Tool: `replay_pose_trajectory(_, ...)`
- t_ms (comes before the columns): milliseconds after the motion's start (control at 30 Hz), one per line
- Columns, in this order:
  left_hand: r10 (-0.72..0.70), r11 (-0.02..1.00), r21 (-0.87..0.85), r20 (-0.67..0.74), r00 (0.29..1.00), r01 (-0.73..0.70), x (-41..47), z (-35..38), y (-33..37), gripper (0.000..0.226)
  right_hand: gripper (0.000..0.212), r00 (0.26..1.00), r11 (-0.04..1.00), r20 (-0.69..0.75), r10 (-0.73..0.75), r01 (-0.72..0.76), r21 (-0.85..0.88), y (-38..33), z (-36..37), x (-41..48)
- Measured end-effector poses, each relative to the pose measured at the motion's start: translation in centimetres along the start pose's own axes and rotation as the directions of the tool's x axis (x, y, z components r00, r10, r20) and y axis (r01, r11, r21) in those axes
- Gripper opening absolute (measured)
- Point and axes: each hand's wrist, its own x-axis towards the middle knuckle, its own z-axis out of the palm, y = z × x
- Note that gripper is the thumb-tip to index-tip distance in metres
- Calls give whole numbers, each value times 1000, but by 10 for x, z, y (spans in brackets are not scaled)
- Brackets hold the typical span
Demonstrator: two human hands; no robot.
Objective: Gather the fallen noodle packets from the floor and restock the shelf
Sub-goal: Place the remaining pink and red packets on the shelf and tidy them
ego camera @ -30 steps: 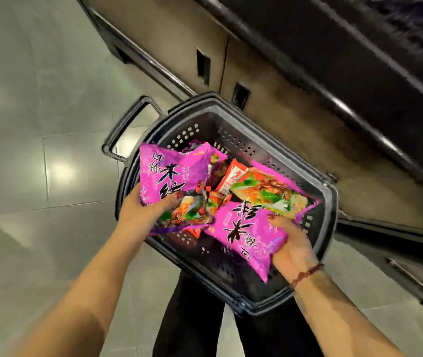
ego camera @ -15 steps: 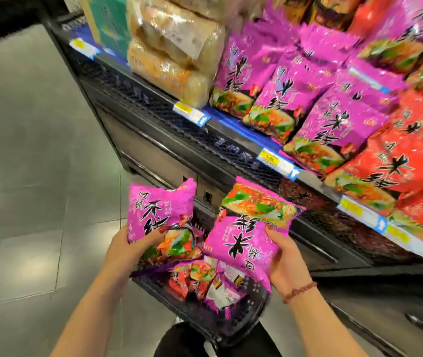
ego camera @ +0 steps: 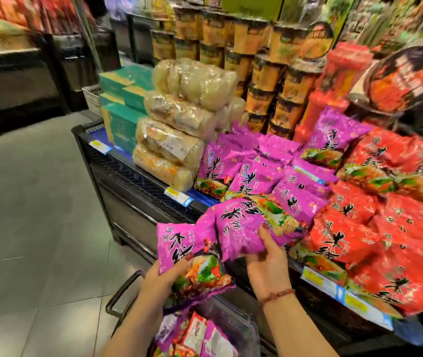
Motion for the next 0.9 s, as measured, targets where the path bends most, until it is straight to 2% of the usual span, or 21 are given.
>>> replay_pose_trajectory(100,30,999,-44,-18,999,-31,7,26,11,49,54,996,999,88,-6,9,-37,-11,2,16)
replay_pose_trajectory(200,103,992,-67,-34,994,-105,16,47,28,34,42,955,981,242,173,-145,-131,-32,5,29)
replay_pose_trajectory(233,137,989,-57,-29,990,-138,20,52,34,32,50,944,981,293,154,-110,-162,-40,4,33)
replay_pose_trajectory(300,167,985,-49,0,986,-166,30,59,46,42,79,926,995,367,86,-59,-82,-54,0,42)
replay_pose_trajectory(400,175,984,23,6,984,-176,45,64,62,70,78,855,987,500,136,-161,6,-78,2,55)
replay_pose_trajectory(467,175,982,78,-5,985,-174,54,64,72,82,114,851,965,469,237,-262,-12,-91,3,68)
replay_pose_trajectory(500,176,979,101,1,984,-175,58,65,76,85,125,847,940,430,312,-342,-10,-98,5,70)
replay_pose_trajectory(533,176,977,120,8,984,-176,61,65,79,87,123,845,917,389,366,-400,6,-103,5,78)
replay_pose_trajectory(600,183,972,143,21,983,-184,67,64,86,90,95,856,916,328,399,-383,-117,-118,10,83)
replay_pose_trajectory(667,200,968,150,26,979,-202,72,63,90,94,77,861,892,278,425,-347,-289,-130,17,90)
replay_pose_trajectory(733,205,963,171,39,978,-208,77,63,94,102,63,797,835,324,509,-368,-408,-135,16,103)
replay_pose_trajectory(767,202,962,178,49,978,-208,79,62,95,102,64,771,823,344,536,-386,-417,-135,16,110)
replay_pose_trajectory(833,215,959,175,62,975,-222,83,63,94,99,64,746,742,276,606,-405,-534,-132,11,125)
replay_pose_trajectory(900,218,961,162,52,975,-223,88,64,93,98,22,720,655,219,658,-404,-639,-136,13,125)
